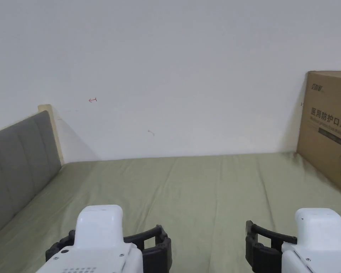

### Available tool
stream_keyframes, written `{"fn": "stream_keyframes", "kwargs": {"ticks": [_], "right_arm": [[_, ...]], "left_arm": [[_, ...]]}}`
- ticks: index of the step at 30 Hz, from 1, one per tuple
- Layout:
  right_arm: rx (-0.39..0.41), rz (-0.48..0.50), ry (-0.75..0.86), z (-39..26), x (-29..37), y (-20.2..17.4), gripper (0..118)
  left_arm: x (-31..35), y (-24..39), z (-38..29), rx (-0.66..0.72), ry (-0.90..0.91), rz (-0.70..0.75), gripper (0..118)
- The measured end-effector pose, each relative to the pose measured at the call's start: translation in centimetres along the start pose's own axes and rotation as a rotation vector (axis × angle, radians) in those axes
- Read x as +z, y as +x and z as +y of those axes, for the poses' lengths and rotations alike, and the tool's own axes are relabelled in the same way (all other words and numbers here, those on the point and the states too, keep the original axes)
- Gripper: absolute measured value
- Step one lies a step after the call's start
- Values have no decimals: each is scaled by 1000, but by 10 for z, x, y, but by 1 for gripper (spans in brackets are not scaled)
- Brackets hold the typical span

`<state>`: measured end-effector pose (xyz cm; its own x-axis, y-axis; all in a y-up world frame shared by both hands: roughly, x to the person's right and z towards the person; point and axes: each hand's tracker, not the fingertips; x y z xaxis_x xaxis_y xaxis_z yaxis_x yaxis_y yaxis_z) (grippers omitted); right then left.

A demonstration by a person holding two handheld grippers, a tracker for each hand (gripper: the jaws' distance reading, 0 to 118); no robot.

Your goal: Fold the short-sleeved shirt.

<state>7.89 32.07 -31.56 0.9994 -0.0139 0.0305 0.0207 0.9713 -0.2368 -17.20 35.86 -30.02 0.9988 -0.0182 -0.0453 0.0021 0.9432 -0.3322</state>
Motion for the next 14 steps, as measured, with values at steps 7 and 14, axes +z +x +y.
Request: {"fn": "stream_keyframes", "kwargs": {"ticks": [7, 14], "right_arm": [[-16, 10, -11, -1, -1, 4, 106], [-44, 0, -9, 0, -4, 13, 106]], "left_arm": [[-5, 5, 3, 17, -2, -51, 111], [-5, 10, 0, 11, 59, -9, 111]]}}
